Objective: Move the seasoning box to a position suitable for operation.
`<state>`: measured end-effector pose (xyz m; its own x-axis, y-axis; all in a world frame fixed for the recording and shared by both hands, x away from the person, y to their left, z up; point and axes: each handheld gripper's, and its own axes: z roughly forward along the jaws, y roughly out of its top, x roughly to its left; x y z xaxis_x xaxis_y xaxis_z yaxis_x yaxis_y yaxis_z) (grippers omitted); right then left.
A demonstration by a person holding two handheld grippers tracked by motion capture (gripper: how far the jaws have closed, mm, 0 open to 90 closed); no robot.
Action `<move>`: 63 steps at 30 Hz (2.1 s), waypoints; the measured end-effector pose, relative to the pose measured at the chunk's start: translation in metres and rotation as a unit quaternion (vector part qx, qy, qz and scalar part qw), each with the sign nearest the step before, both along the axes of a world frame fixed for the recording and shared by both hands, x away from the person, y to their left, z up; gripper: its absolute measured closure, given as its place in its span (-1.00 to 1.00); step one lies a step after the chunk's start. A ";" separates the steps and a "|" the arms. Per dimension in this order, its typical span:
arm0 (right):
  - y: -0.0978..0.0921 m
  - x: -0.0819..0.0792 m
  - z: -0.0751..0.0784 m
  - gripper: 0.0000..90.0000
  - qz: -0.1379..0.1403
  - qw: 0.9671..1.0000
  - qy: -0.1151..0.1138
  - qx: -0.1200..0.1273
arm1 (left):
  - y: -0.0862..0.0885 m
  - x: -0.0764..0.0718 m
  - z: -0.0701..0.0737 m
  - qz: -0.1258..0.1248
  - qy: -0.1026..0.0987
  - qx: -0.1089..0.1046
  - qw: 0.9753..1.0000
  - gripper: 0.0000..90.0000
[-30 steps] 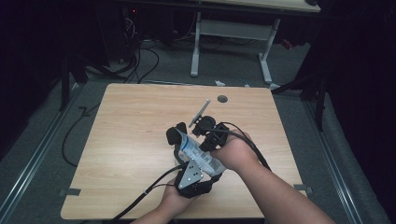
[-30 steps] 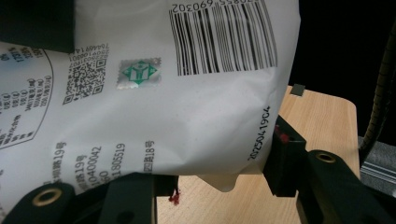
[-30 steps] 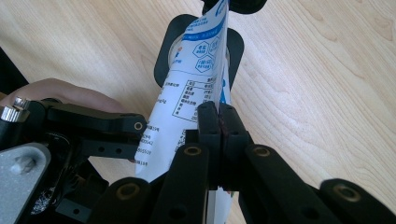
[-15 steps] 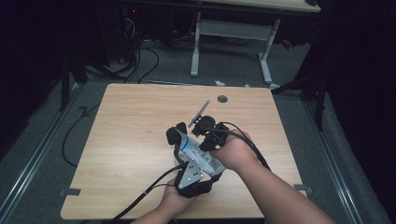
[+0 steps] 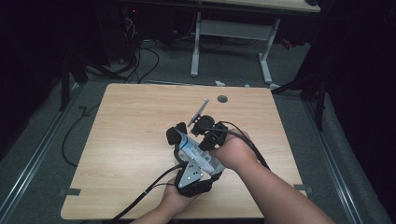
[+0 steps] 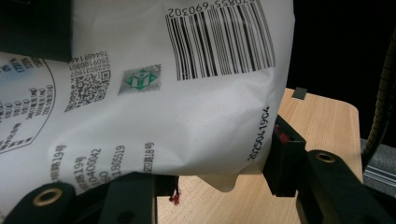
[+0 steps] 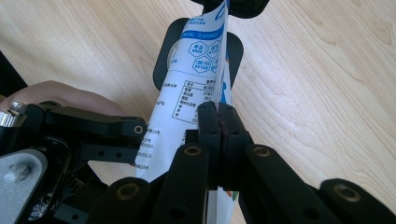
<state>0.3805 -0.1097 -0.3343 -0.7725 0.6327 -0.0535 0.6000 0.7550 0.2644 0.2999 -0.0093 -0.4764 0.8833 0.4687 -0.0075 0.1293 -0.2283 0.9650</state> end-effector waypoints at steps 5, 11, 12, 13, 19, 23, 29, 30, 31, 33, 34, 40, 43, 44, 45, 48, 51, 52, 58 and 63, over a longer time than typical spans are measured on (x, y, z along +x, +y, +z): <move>0.001 0.001 0.000 1.00 0.001 1.000 0.001 0.001 | 0.001 0.000 0.000 0.000 0.000 0.000 1.000 0.22; 0.002 0.001 0.000 1.00 0.000 1.000 0.001 -0.001 | 0.001 0.000 0.000 0.002 0.000 -0.001 1.000 0.22; 0.002 0.001 0.000 1.00 0.000 1.000 0.000 -0.001 | 0.001 0.000 0.000 0.002 0.000 -0.001 1.000 0.22; 0.003 0.001 0.000 1.00 -0.001 1.000 0.001 -0.002 | 0.001 0.000 0.000 0.002 0.000 -0.002 1.000 0.22; 0.003 0.001 -0.001 1.00 0.000 1.000 0.001 -0.002 | 0.001 0.000 0.000 0.002 0.000 -0.002 1.000 0.22; 0.003 0.001 -0.001 1.00 0.004 1.000 0.000 -0.003 | 0.001 0.000 0.000 0.002 0.000 -0.003 1.000 0.22; 0.004 0.001 -0.001 1.00 0.005 1.000 -0.001 -0.004 | 0.001 0.000 0.000 0.003 0.000 -0.004 1.000 0.21; 0.004 0.001 -0.001 1.00 0.005 1.000 -0.001 -0.004 | 0.001 0.000 -0.001 0.003 0.000 -0.004 1.000 0.21; 0.004 0.001 -0.001 1.00 0.005 1.000 -0.001 -0.002 | 0.001 0.000 -0.001 0.003 0.000 -0.004 1.000 0.21; 0.004 0.001 -0.002 1.00 0.005 1.000 -0.001 -0.002 | 0.001 0.000 -0.001 0.003 0.000 -0.004 1.000 0.21; 0.004 0.001 -0.001 1.00 0.005 1.000 -0.001 -0.003 | 0.001 0.000 0.000 0.003 0.000 -0.004 1.000 0.21; 0.004 0.001 -0.001 1.00 0.004 1.000 -0.001 -0.004 | 0.001 0.000 0.000 0.003 0.001 -0.006 1.000 0.21; 0.004 0.001 -0.001 1.00 0.003 1.000 -0.001 -0.004 | 0.001 0.000 0.000 0.003 0.002 -0.008 1.000 0.21; 0.004 0.001 -0.001 1.00 0.004 1.000 -0.001 -0.005 | 0.001 0.000 0.000 0.003 0.002 -0.008 1.000 0.20; 0.004 0.001 -0.001 1.00 0.003 1.000 -0.001 -0.005 | 0.000 0.000 0.001 0.003 0.002 -0.009 1.000 0.20; 0.005 0.002 -0.001 1.00 0.005 1.000 -0.001 -0.009 | 0.000 0.000 0.001 0.003 0.004 -0.010 1.000 0.20; 0.005 0.002 -0.001 1.00 0.004 1.000 -0.003 -0.010 | -0.001 0.001 0.000 0.002 0.003 -0.009 1.000 0.19; 0.005 0.002 0.000 1.00 0.002 1.000 -0.003 -0.010 | -0.001 0.001 0.000 0.002 0.003 -0.009 1.000 0.19; 0.002 0.002 0.000 1.00 -0.003 1.000 -0.002 -0.008 | -0.003 0.001 0.001 -0.001 0.004 -0.009 1.000 0.18; 0.002 0.002 -0.001 1.00 -0.002 1.000 -0.003 -0.011 | -0.004 0.000 0.001 -0.001 0.005 -0.008 1.000 0.16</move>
